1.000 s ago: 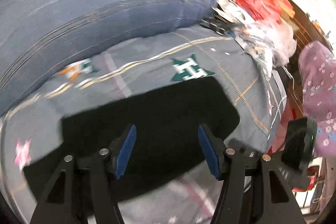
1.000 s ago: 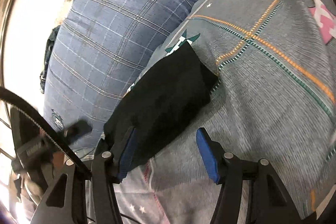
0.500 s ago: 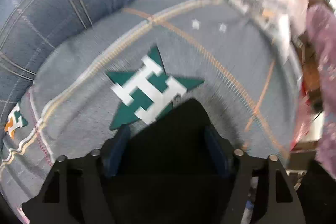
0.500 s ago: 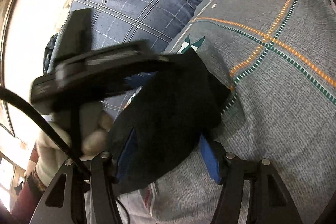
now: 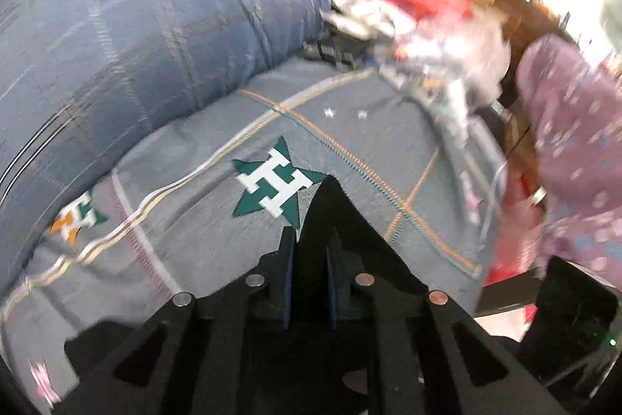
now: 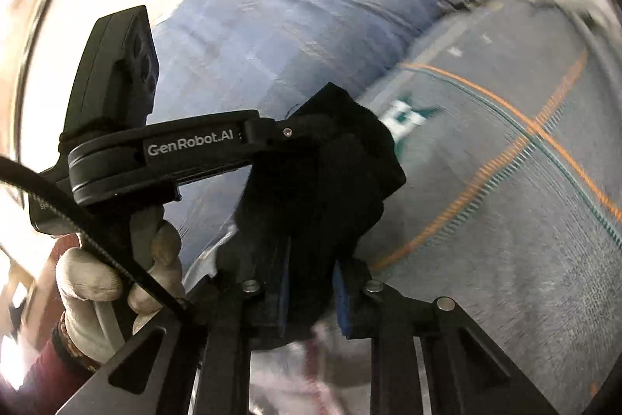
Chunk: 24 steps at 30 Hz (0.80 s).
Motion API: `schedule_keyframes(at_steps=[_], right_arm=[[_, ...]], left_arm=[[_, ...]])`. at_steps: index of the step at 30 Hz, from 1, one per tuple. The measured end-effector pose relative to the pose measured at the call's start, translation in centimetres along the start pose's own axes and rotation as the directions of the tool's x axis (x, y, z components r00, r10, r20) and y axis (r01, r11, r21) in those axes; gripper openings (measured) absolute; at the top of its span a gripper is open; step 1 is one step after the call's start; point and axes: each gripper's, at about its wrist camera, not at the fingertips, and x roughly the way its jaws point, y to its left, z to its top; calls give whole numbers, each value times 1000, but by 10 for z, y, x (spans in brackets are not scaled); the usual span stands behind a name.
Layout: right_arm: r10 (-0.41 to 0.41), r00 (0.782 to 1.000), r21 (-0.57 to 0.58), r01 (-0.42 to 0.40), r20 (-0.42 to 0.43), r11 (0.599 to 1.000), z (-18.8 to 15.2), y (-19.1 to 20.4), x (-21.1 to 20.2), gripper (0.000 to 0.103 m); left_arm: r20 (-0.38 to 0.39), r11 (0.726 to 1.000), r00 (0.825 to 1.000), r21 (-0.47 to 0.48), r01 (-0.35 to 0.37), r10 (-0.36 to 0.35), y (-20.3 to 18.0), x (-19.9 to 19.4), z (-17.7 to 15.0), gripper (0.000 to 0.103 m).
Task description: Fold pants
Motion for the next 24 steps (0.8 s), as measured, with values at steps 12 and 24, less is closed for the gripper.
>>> schedule_keyframes(at_steps=[12, 24], right_arm=[[45, 989, -395, -99, -143, 913, -43, 163, 41, 18], [-146, 890, -631, -183, -433, 754, -157, 223, 166, 37]], left_arm=[[308, 878, 948, -428, 215, -82, 160, -146, -120, 15], [389, 621, 921, -730, 285, 34, 287, -172, -280, 25]])
